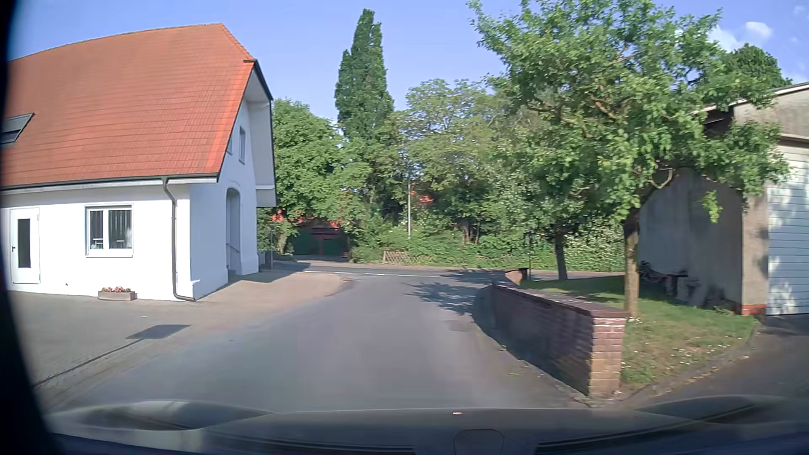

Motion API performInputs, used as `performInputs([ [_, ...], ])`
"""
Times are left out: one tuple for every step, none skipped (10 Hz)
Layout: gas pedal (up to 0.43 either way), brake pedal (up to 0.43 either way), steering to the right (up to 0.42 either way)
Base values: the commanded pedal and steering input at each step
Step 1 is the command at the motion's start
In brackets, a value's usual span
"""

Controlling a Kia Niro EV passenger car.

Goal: Follow the waypoints while adhering to traffic rules and regulations

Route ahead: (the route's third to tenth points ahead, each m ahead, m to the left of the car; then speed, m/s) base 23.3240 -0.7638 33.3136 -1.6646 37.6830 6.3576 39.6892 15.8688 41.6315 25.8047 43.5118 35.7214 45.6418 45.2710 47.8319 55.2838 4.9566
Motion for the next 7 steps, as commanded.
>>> performInputs([
  [0.268,0.006,-0.333],
  [0.26,0.006,-0.276],
  [0.26,0.006,-0.225],
  [0.26,0.006,-0.149],
  [0.228,0.006,-0.078],
  [0.197,0.006,-0.021],
  [0.177,0.006,0.027],
])
